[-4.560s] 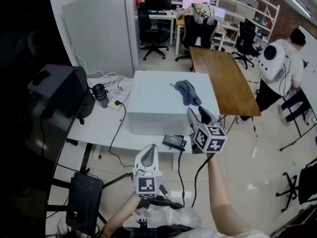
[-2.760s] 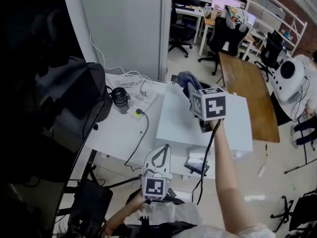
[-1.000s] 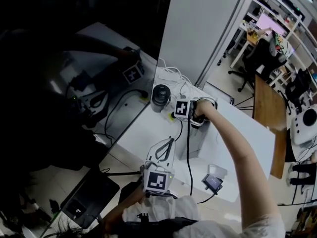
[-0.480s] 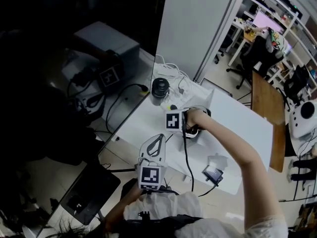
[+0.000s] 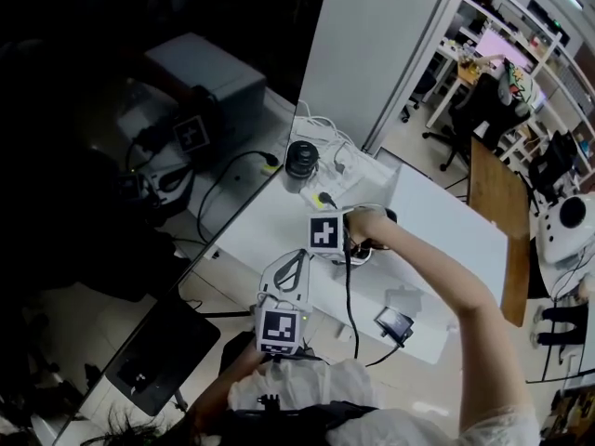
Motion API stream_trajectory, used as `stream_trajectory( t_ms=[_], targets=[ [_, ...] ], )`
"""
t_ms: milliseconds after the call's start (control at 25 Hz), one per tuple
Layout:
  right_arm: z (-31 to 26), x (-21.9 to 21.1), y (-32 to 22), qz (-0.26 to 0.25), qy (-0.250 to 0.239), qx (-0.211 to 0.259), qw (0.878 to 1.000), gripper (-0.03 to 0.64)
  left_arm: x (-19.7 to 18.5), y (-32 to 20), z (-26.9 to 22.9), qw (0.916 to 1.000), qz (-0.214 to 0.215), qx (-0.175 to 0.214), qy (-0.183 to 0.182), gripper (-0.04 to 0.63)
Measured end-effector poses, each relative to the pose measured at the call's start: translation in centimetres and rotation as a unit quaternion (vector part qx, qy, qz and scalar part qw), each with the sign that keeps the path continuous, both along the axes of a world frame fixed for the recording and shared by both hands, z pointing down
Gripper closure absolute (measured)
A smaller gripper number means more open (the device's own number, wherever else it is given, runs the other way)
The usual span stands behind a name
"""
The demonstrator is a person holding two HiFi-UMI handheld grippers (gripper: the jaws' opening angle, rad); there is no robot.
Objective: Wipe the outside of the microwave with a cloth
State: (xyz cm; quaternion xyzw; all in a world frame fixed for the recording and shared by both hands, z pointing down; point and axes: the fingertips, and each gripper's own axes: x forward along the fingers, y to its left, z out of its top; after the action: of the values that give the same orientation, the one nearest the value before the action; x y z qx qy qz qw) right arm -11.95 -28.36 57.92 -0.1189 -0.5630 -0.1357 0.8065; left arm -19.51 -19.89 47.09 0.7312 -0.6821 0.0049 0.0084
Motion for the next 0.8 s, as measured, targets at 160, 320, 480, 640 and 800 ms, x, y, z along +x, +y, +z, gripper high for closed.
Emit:
stream_trajectory(
  t_ms=[160, 320, 480, 640, 800],
  targets=[
    [-0.6, -1.6, -7.0, 0.039, -0.052, 0.054, 0.996, 0.512, 0.4, -0.4, 0.1, 0.9999, 0.016, 0.002, 0.002, 0.603],
    [0.0, -2.4, -13.0, 0.069, -0.066, 0.088, 0.992, 0.512, 1.0, -1.6, 1.4, 0.9994, 0.034, -0.01, -0.002, 0.603],
    [0.5, -3.3, -17.8, 0.058, -0.05, 0.123, 0.989, 0.512, 0.7, -2.8, 3.0, 0.9984, 0.043, -0.035, -0.01, 0.603],
    [2.4, -2.7, -20.9, 0.067, -0.027, 0.13, 0.989, 0.512, 0.2, -4.4, 4.6, 0.9974, 0.042, -0.058, 0.001, 0.603],
    [4.8, -0.9, -21.5, 0.113, -0.006, 0.108, 0.988, 0.512, 0.1, -6.0, 5.8, 0.9962, 0.043, -0.076, -0.007, 0.603]
  ],
)
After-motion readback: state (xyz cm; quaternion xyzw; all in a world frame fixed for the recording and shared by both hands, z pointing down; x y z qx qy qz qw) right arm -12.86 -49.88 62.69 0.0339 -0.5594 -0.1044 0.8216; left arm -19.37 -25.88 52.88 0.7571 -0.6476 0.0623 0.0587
